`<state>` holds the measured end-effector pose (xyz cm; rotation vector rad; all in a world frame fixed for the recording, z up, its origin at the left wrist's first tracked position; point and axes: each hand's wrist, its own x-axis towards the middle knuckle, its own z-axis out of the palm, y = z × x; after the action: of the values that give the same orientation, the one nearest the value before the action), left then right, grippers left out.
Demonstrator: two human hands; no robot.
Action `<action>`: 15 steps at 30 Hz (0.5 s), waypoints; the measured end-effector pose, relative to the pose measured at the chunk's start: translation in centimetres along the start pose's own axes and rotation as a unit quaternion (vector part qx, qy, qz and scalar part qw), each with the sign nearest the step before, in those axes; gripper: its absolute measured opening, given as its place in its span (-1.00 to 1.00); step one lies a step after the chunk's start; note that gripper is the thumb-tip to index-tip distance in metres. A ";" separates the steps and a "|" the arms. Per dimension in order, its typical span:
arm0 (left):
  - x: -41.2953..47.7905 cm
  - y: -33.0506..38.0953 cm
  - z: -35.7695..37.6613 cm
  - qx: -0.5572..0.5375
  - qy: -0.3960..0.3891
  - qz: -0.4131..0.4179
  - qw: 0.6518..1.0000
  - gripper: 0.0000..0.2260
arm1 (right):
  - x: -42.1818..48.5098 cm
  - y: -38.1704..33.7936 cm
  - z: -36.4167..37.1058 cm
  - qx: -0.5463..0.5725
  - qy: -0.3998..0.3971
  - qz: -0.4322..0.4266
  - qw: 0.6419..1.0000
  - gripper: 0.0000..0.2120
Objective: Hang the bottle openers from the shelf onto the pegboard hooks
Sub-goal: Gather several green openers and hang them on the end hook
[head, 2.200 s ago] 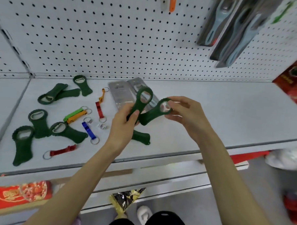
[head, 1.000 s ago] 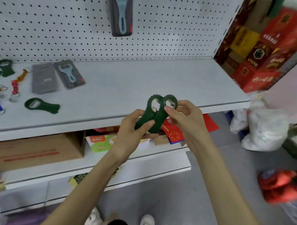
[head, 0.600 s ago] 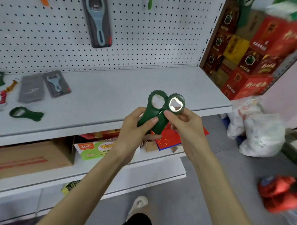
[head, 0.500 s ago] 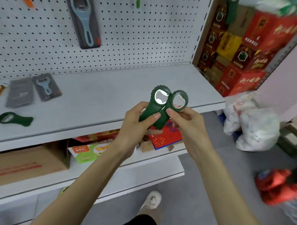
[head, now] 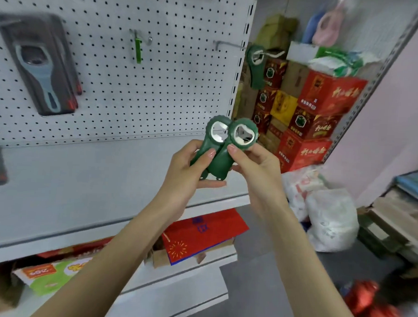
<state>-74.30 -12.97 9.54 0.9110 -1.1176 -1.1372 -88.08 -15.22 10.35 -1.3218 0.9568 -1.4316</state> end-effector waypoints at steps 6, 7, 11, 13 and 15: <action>4.5 2.1 3.9 0.006 0.017 0.040 0.999 -0.85 | 5.4 -3.4 -2.7 -0.003 -0.030 -0.045 0.999 -0.83; 5.1 2.6 4.6 0.004 0.020 0.045 0.999 -0.86 | 6.1 -3.9 -3.1 0.002 -0.033 -0.057 0.998 -0.83; 7.0 4.1 7.1 0.011 0.022 0.067 0.997 -0.88 | 8.5 -5.3 -4.6 0.026 -0.041 -0.080 0.996 -0.81; 7.4 4.5 7.9 0.025 0.036 0.081 0.996 -0.90 | 9.5 -5.8 -5.2 0.048 -0.056 -0.084 0.994 -0.79; 8.0 5.0 8.3 0.042 0.059 0.093 0.993 -0.90 | 10.9 -6.3 -6.1 0.067 -0.069 -0.078 0.992 -0.79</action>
<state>-80.91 -19.82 17.72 0.9070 -1.1336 -0.8790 -94.75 -24.34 18.58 -1.4002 0.6678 -1.4735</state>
